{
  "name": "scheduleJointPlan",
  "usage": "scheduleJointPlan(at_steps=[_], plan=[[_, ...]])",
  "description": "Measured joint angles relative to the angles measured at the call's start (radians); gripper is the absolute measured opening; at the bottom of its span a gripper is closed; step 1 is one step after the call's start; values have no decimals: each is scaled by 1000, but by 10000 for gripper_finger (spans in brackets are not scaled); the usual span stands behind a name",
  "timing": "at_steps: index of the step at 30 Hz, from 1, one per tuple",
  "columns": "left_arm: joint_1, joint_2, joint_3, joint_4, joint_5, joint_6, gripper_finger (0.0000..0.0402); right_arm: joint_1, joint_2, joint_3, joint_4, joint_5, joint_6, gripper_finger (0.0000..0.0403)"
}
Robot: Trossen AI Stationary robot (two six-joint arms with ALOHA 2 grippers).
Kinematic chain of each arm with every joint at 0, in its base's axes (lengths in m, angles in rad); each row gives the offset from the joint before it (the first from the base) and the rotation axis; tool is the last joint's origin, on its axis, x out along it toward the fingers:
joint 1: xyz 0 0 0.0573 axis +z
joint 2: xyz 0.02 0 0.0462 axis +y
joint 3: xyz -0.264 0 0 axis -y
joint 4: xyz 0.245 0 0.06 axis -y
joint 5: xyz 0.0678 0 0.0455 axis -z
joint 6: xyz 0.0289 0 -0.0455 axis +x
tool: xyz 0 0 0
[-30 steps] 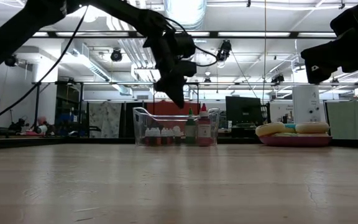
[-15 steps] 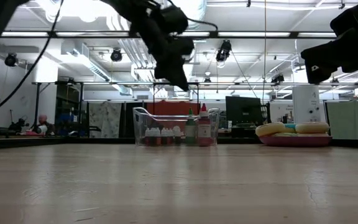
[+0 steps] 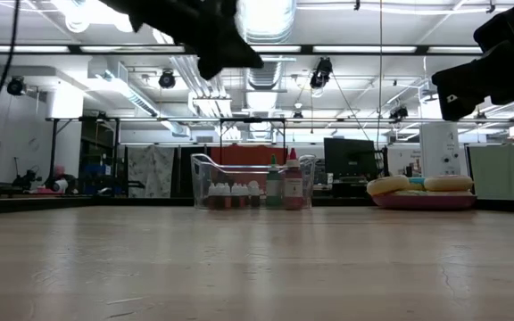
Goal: Pick & Place food coloring
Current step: Return to Home Position
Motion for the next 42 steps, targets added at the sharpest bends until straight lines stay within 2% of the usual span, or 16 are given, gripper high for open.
scheduleJointPlan(at_steps=[8, 13, 18, 27, 39, 42], plan=[[-33, -188, -236, 342, -1, -88, 0, 0, 0, 0, 0, 0, 0, 9], [-74, -249, -334, 465, 0, -90, 0, 0, 0, 0, 0, 0, 0, 9], [-124, -281, -368, 473, 1, -123, 0, 0, 1, 0, 0, 0, 0, 9], [-149, -279, -368, 481, 1, -346, 0, 0, 1, 0, 0, 0, 0, 9], [-149, -279, -368, 481, 1, -365, 0, 0, 1, 0, 0, 0, 0, 9], [-154, -295, -389, 472, 0, -433, 0, 0, 1, 0, 0, 0, 0, 9]])
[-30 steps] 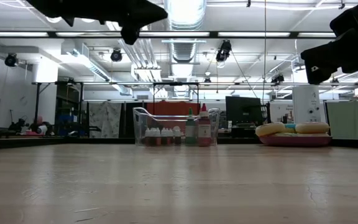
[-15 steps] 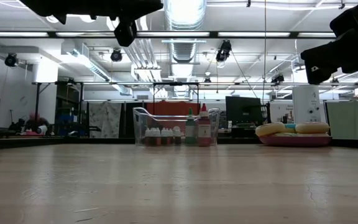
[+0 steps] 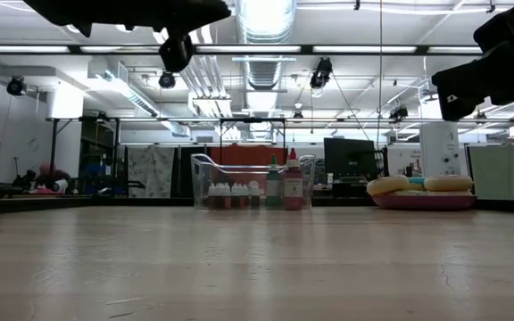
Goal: Pick & Place food coloring
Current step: Return to Home Position
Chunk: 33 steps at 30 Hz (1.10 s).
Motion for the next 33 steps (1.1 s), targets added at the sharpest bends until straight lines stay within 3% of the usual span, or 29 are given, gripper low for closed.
scheduleJointPlan(at_steps=[7, 18, 33], plan=[[-17, -127, -108, 3, 0, -78, 0, 0, 0, 0, 0, 0, 0, 8], [-25, -358, -276, -7, -2, 81, 0, 0, 0, 0, 0, 0, 0, 9], [-45, -677, -494, -32, -18, 84, 0, 0, 0, 0, 0, 0, 0, 8]])
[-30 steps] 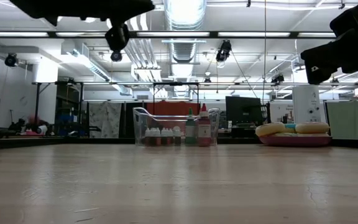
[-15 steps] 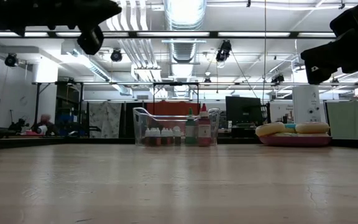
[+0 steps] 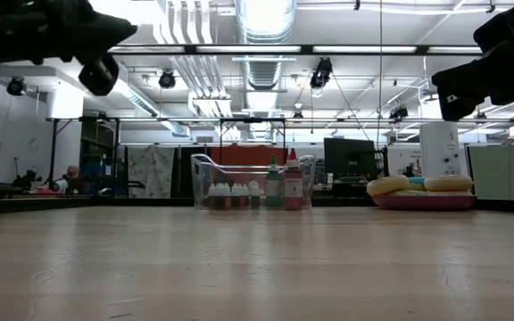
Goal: Pick & Place food coloring
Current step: Return to Home Position
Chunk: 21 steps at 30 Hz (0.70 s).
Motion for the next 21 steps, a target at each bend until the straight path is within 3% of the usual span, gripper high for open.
scheduleJointPlan(at_steps=[11, 21], plan=[[-6, -199, -84, -168, -2, 80, 0, 0, 0, 0, 0, 0, 0, 9], [-16, -281, -84, -314, -140, 152, 0, 0, 0, 0, 0, 0, 0, 8]])
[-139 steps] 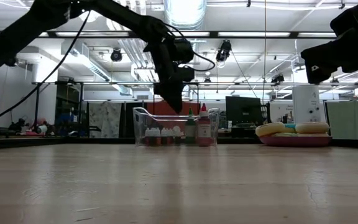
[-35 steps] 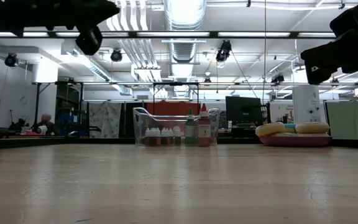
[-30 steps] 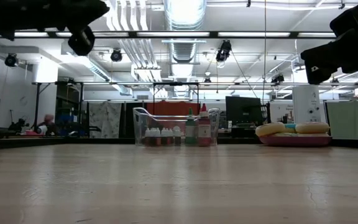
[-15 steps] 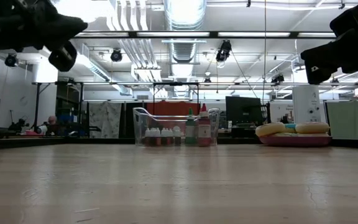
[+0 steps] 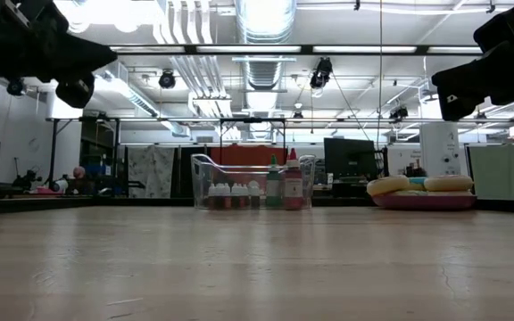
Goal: Pick & Place food coloring
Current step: Return to Home Position
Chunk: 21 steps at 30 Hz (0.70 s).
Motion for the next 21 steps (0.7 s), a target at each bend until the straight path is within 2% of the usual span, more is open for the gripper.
scheduleJointPlan(at_steps=[5, 14, 21], plan=[[0, -27, -2, -37, -20, 10, 0, 0, 0, 0, 0, 0, 0, 9], [0, -111, -94, -29, -45, -7, 0, 0, 0, 0, 0, 0, 0, 9], [0, -134, -100, -27, -50, 17, 0, 0, 0, 0, 0, 0, 0, 8]])
